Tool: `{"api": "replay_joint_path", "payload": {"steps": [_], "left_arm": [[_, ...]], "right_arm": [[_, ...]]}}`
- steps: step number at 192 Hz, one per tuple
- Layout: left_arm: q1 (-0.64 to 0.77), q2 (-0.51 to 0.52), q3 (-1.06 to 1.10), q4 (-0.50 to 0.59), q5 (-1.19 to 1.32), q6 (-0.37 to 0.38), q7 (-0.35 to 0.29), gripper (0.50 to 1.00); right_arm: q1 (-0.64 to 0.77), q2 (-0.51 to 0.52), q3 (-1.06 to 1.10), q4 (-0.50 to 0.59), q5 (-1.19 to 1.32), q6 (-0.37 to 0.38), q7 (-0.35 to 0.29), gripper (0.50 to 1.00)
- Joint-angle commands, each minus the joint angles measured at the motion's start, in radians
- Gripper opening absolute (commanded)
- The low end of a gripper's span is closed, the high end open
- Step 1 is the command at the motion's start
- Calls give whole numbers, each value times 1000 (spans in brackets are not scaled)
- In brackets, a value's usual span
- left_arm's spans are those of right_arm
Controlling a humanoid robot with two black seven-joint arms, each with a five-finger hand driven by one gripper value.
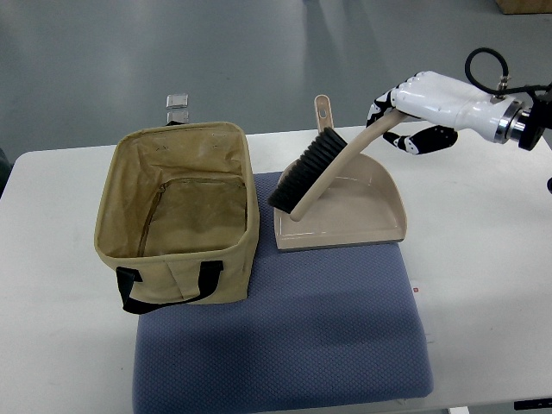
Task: Put pink broom in yellow bag with right hand
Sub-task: 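Lift the brush with the right hand and carry it over the tan bag, then lower the brush into the bag and open the right hand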
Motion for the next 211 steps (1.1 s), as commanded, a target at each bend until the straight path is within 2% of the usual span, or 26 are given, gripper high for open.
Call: {"api": "replay_joint_path", "payload": {"steps": [1,77,166,211], "left_arm": [[0,0,0,0,0,0,0,1000],[0,0,0,0,0,0,0,1000],[-1,0,0,0,0,0,0,1000],[0,0,0,0,0,0,0,1000]], "right_arm": [[62,22,-1,-31,1,21,0,500],[208,142,-1,-105,-5,102,-1,500],[237,505,-13,-294,-78,127,-6,500],[208,594,-15,-321,-81,128,-6,500]]}}
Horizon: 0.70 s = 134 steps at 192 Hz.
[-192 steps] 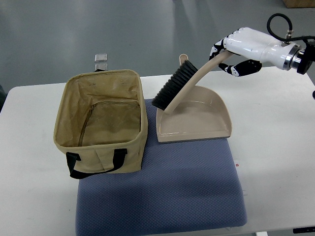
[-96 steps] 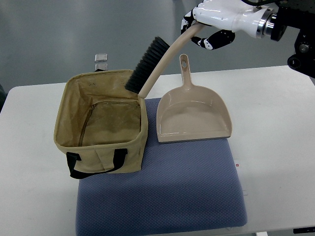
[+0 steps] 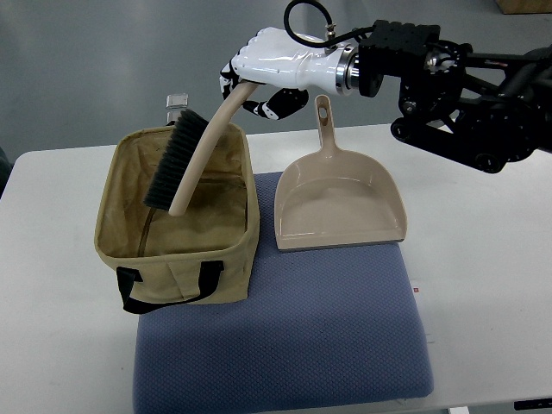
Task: Put pink broom in yellow bag with right hand
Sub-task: 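Lower the brush into the bag and open the right hand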
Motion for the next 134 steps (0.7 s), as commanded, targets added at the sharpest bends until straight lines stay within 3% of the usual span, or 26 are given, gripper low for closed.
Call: {"api": "replay_joint_path", "payload": {"steps": [1,38,45,47,50,54,79,97,134], "left_arm": [[0,0,0,0,0,0,0,1000],[0,0,0,0,0,0,0,1000],[0,0,0,0,0,0,0,1000],[0,0,0,0,0,0,0,1000],[0,0,0,0,0,0,0,1000],[0,0,0,0,0,0,0,1000],[0,0,0,0,0,0,0,1000],[0,0,0,0,0,0,0,1000],[0,0,0,0,0,0,0,1000]], "right_arm": [[-20,32,0,-8,-2,-1,0,500],[-41,48,6,-24,1,-3,0,500],[-46,48,14,-24,10,-4,3,627],[-46,48,14,-24,10,-4,3,627],[-47,48,14,-24,17,-3,5,698],[-47,48,15,-24,18,-4,6,743],[-50,41,17,-24,33,-3,9,825],[-52,35,26,-24,72,-3,9,856],[-76,5,86,-24,102,0,9,856]]}}
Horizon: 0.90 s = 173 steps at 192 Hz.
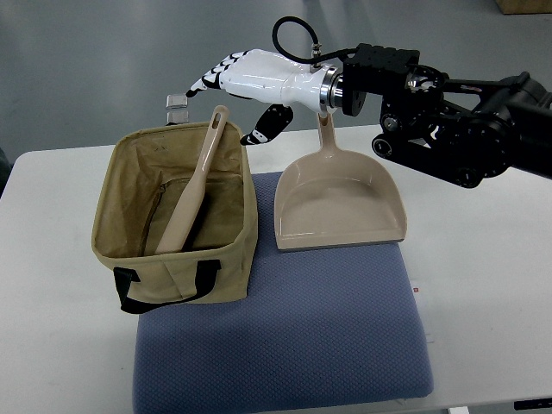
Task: Put pink broom in yellow bag with right hand
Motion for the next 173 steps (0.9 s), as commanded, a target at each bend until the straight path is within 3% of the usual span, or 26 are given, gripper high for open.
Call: {"api": "replay_joint_path", "payload": {"steps": [1,49,78,105,173], "left_arm": [[0,0,0,0,0,0,0,1000],[0,0,0,0,0,0,0,1000],[-1,0,0,0,0,0,0,1000],[0,0,0,0,0,0,0,1000],[0,0,0,0,0,0,0,1000]], "right_arm": [[-12,-26,36,0,11,3,0,856],[-108,-145,225,0,114,101,-2,856],[-227,-191,419,-1,203,193,-9,856],[-347,-205,573,-27,329,230,-16,856],[-486,-191,709,-267,850,257,-16,858]]}}
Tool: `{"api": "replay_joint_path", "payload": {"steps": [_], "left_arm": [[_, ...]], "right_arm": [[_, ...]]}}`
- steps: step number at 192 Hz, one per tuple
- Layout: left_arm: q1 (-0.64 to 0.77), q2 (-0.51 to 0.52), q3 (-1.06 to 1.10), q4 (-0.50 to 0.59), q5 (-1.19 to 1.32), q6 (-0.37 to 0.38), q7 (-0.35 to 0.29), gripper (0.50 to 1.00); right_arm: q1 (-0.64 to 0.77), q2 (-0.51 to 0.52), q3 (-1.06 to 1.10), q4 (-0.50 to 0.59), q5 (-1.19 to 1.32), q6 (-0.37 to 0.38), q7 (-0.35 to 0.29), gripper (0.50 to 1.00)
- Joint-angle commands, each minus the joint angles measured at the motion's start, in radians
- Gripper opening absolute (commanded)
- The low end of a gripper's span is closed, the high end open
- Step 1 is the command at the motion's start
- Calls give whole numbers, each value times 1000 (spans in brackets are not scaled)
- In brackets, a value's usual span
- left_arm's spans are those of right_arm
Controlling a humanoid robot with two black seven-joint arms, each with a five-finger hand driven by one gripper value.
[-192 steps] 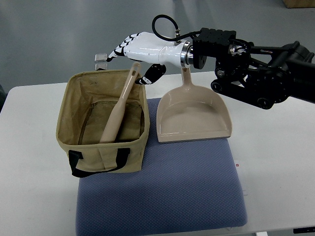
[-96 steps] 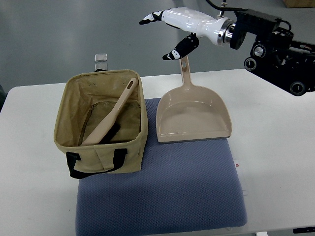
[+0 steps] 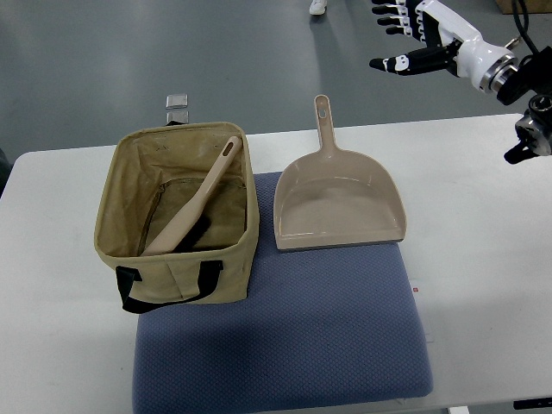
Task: Put pink broom in yellow bag with right hand
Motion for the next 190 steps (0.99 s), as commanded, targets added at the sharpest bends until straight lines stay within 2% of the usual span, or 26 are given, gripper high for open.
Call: {"api": "replay_joint_path", "payload": {"steps": [1,31,60,82,190], "left_arm": [[0,0,0,0,0,0,0,1000],[0,0,0,0,0,0,0,1000],[-1,0,0,0,0,0,0,1000],[0,0,0,0,0,0,0,1000],[-1,0,0,0,0,0,0,1000]], "right_arm": [[-21,3,4,-87,176,15,-1,858],[-44,12,4,-162,382,57,-1,858],[-81,38,7,-198,506,63,-1,870],[-100,62,9,-224,512,64,2,926],[-170,172,53,-227,512,58,11,930]]}}
